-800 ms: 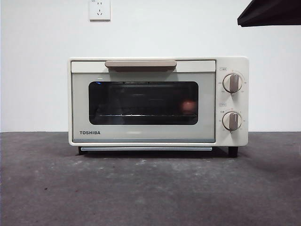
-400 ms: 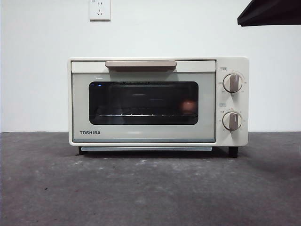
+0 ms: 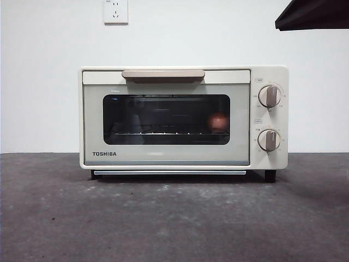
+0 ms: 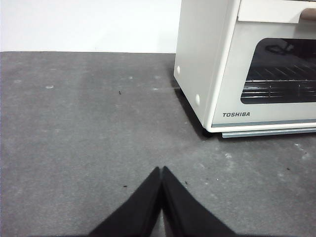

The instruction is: Eggoven

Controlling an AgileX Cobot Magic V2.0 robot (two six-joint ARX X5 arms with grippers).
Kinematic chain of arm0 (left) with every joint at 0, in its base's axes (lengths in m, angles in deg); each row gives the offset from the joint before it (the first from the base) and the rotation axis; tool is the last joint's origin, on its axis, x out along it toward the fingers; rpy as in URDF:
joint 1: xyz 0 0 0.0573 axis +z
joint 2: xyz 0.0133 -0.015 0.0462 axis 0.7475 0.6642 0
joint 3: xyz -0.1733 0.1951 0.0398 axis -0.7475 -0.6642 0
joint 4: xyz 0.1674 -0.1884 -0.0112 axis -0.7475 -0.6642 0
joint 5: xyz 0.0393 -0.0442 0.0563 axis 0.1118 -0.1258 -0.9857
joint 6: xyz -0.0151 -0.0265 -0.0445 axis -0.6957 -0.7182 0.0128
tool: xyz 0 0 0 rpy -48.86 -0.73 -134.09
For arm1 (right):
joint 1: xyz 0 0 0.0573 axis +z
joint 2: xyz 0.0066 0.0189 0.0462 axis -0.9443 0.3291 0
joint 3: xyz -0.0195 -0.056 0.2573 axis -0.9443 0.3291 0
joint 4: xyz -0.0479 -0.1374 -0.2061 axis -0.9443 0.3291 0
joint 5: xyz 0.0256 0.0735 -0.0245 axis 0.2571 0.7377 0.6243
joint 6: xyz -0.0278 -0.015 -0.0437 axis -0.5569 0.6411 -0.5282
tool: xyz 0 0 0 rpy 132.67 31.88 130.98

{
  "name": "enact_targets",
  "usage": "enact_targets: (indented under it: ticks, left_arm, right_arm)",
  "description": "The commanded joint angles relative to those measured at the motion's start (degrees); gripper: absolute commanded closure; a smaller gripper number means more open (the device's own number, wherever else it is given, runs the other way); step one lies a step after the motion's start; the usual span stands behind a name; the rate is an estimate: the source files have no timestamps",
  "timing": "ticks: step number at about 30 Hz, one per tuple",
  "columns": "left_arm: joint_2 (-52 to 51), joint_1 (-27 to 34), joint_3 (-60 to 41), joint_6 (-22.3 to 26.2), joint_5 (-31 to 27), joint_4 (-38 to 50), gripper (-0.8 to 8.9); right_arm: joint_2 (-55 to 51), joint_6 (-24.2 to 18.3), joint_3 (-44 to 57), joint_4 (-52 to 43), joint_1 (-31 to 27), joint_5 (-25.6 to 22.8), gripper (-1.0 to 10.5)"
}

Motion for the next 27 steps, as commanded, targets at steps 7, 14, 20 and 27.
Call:
enact_targets:
  ticks: [7, 14, 20, 27]
  left_arm:
    - [-0.1, 0.0, -1.6, -0.3, -0.1, 0.3, 8.06]
    - [-0.1, 0.0, -1.6, -0.3, -0.1, 0.3, 8.06]
    - [-0.1, 0.0, -1.6, -0.3, -0.1, 0.3, 8.06]
    - [-0.1, 0.0, -1.6, -0.3, -0.1, 0.3, 8.06]
  right_arm:
    - [0.2, -0.3, -0.1, -0.6, 0.4, -0.1, 9.4]
    - [-2.1, -3.5, -0.1, 1.0, -1.2, -0.8, 9.4]
    - [-9.1, -7.5, 0.9, 3.4, -11.1, 2.2, 9.4]
    - [-20.2, -9.7, 8.2, 3.1, -25.1, 2.5, 9.4]
